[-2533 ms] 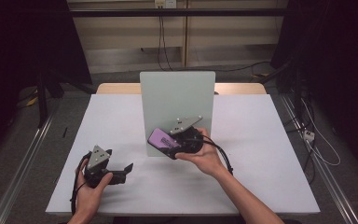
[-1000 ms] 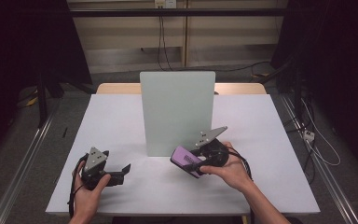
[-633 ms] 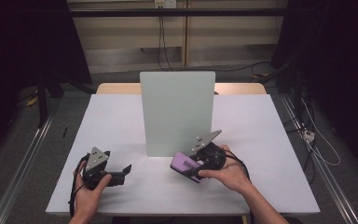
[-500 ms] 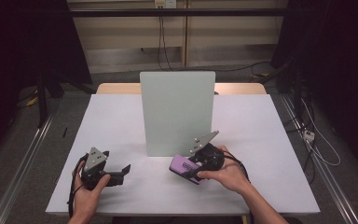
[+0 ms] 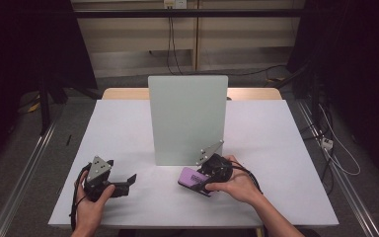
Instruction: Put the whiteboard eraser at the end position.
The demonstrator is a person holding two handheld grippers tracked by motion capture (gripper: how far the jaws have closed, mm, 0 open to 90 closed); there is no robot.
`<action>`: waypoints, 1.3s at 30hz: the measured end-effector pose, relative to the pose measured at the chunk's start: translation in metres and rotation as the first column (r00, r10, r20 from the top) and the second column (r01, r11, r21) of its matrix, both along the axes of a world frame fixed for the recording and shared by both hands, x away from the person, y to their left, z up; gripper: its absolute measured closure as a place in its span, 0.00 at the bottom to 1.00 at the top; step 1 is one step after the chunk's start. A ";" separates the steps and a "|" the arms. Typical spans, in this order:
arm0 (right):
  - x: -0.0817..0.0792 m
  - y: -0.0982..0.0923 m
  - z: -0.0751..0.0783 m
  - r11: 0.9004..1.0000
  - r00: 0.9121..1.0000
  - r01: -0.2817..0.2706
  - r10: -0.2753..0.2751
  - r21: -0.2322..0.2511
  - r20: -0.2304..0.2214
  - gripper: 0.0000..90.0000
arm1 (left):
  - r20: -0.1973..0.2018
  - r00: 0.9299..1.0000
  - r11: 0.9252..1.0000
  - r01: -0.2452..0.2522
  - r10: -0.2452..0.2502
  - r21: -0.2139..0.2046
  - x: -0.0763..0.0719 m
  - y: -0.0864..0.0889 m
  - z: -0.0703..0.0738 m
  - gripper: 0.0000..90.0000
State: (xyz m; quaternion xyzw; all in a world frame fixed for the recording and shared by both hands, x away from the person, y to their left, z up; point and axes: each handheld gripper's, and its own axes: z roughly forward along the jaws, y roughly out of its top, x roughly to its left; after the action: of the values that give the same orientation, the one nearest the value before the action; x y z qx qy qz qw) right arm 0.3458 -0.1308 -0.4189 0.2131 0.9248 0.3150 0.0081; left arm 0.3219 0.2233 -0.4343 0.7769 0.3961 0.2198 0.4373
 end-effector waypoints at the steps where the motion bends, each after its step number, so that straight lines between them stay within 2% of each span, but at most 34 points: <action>1: 0.000 0.001 -0.001 1.000 1.000 -0.001 0.001 0.000 0.001 0.46 | -0.001 1.000 1.000 0.004 -0.004 0.005 0.000 0.000 0.000 0.06; 9: 0.000 0.005 -0.007 1.000 1.000 0.007 -0.007 -0.011 0.005 0.46 | -0.002 1.000 1.000 0.013 -0.013 -0.005 0.001 -0.004 -0.001 0.06; 24: -0.001 0.006 -0.012 1.000 1.000 -0.001 0.001 0.006 0.027 0.46 | -0.003 1.000 1.000 0.028 -0.028 0.001 0.002 -0.004 -0.001 0.06; 39: 0.000 0.005 -0.014 0.999 1.000 0.024 -0.025 0.030 0.011 0.45 | -0.003 1.000 1.000 0.023 -0.023 0.003 0.002 -0.004 -0.001 0.06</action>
State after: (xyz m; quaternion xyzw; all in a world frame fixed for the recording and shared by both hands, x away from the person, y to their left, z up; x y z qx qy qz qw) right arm 0.3455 -0.1260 -0.4331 0.2228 0.9173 0.3298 0.0139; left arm 0.3239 0.2197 -0.4351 0.7823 0.3875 0.2143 0.4381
